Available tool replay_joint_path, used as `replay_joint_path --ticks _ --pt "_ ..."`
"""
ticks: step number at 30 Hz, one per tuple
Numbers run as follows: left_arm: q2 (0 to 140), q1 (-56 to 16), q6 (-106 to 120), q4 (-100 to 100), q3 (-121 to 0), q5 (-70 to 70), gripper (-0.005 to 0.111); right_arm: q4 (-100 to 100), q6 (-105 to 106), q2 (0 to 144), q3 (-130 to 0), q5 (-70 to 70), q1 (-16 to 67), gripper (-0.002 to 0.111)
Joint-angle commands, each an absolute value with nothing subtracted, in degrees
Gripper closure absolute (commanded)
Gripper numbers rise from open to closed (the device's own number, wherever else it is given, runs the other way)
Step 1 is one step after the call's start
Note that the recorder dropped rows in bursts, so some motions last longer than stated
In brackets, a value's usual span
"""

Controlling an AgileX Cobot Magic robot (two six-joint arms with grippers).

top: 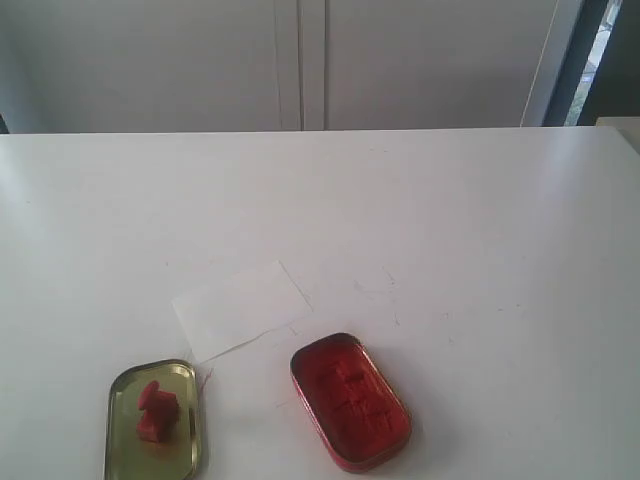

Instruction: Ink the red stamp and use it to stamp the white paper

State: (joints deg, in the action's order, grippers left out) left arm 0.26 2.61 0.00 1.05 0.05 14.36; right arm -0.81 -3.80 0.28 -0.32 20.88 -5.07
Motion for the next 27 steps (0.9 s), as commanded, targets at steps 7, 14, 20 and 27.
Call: replay_joint_path --ticks 7,14,20,27 --pt "0.0 2.7 0.0 1.3 0.0 11.4 0.107 -0.4 -3.7 0.0 0.0 20.1 -5.0 0.108" --pt "0.0 2.7 0.0 1.3 0.0 2.7 0.107 -0.4 -3.7 0.0 0.0 20.1 -5.0 0.108" --pt "0.0 2.7 0.5 1.3 0.0 1.1 0.107 -0.4 -3.7 0.0 0.0 20.1 -5.0 0.108" --pt "0.0 2.7 0.5 1.3 0.0 1.1 0.107 -0.4 -3.7 0.0 0.0 20.1 -5.0 0.108"
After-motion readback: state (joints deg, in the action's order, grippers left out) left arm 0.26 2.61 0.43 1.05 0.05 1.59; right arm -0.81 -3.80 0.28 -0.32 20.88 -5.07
